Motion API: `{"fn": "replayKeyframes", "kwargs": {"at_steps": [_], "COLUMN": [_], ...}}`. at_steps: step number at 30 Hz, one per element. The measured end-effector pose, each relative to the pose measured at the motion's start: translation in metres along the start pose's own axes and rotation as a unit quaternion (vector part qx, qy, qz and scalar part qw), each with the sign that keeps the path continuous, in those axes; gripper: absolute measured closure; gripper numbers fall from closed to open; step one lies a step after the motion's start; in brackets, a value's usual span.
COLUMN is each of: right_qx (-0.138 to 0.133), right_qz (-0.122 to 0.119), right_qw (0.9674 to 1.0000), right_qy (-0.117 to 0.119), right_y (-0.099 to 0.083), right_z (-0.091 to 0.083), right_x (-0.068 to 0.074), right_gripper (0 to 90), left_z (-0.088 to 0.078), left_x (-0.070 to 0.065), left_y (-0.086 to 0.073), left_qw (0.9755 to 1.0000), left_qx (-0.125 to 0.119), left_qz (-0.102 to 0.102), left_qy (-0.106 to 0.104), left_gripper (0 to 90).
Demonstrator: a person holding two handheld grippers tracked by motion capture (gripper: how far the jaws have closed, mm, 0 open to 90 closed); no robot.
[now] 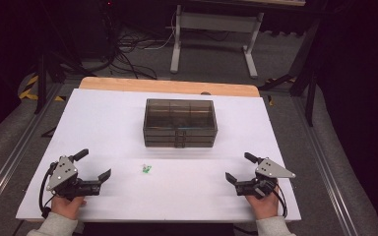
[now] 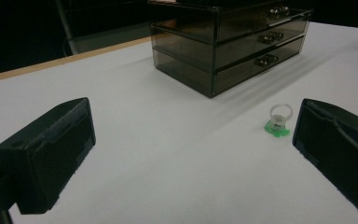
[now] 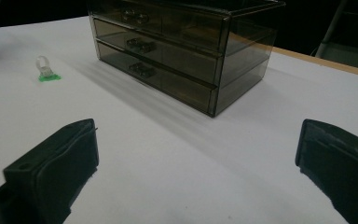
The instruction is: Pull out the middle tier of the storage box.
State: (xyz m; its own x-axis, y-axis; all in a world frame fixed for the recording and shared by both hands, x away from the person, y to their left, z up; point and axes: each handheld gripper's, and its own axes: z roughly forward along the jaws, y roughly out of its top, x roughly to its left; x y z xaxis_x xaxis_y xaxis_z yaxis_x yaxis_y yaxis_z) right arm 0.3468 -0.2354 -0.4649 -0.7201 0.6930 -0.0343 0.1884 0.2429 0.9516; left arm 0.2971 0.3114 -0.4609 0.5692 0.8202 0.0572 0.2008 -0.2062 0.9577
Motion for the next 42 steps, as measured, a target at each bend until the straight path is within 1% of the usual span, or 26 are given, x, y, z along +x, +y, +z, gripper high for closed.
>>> {"fn": "replayKeyframes", "kwargs": {"at_steps": [8, 17, 18, 19, 22, 25, 29, 32, 36, 39, 42], "right_qx": [0.004, 0.002, 0.002, 0.002, 0.001, 0.001, 0.004, 0.004, 0.000, 0.000, -0.001], "right_qz": [0.001, -0.001, -0.003, -0.014, -0.015, -0.009, -0.009, -0.010, -0.007, -0.014, -0.014], "right_qw": [1.0000, 1.0000, 1.0000, 0.9999, 0.9999, 1.0000, 0.9999, 0.9999, 0.9997, 0.9993, 0.9987], "right_qy": [-0.005, -0.003, -0.001, -0.006, -0.006, -0.001, 0.006, 0.008, 0.022, 0.033, 0.048], "right_y": [-0.001, 0.000, 0.000, 0.002, 0.005, 0.011, 0.016, 0.020, 0.026, 0.030, 0.032], "right_z": [0.001, 0.001, 0.002, 0.002, 0.002, 0.003, 0.006, 0.007, 0.015, 0.022, 0.029], "right_x": [0.000, 0.000, 0.000, 0.000, 0.000, 0.001, 0.005, 0.008, 0.012, 0.016, 0.020], "right_gripper": [0.1, 0.0, 0.0, 0.0, 0.0, 0.1, 0.1, 0.1, 0.1, 0.1, 0.1], "left_z": [0.001, 0.001, 0.001, 0.001, 0.001, 0.002, 0.003, 0.003, 0.003, 0.003, 0.003], "left_x": [0.000, -0.001, -0.001, -0.001, -0.001, -0.001, -0.001, -0.001, -0.001, -0.001, -0.001], "left_y": [0.000, 0.000, 0.000, 0.000, 0.000, 0.000, 0.001, 0.001, 0.001, 0.001, 0.001], "left_qw": [1.0000, 1.0000, 1.0000, 1.0000, 1.0000, 1.0000, 1.0000, 1.0000, 1.0000, 1.0000, 1.0000], "left_qx": [0.002, 0.002, 0.002, 0.004, 0.003, 0.004, 0.008, 0.007, 0.008, 0.008, 0.007], "left_qz": [0.002, 0.002, 0.003, 0.003, 0.003, 0.002, 0.005, 0.005, 0.005, 0.005, 0.005], "left_qy": [0.001, 0.001, 0.000, 0.000, 0.000, 0.000, 0.001, 0.000, 0.000, -0.001, -0.002], "left_gripper": [0.2, 0.2, 0.2, 0.2, 0.2, 0.2, 0.2, 0.2, 0.2, 0.2, 0.2]}}
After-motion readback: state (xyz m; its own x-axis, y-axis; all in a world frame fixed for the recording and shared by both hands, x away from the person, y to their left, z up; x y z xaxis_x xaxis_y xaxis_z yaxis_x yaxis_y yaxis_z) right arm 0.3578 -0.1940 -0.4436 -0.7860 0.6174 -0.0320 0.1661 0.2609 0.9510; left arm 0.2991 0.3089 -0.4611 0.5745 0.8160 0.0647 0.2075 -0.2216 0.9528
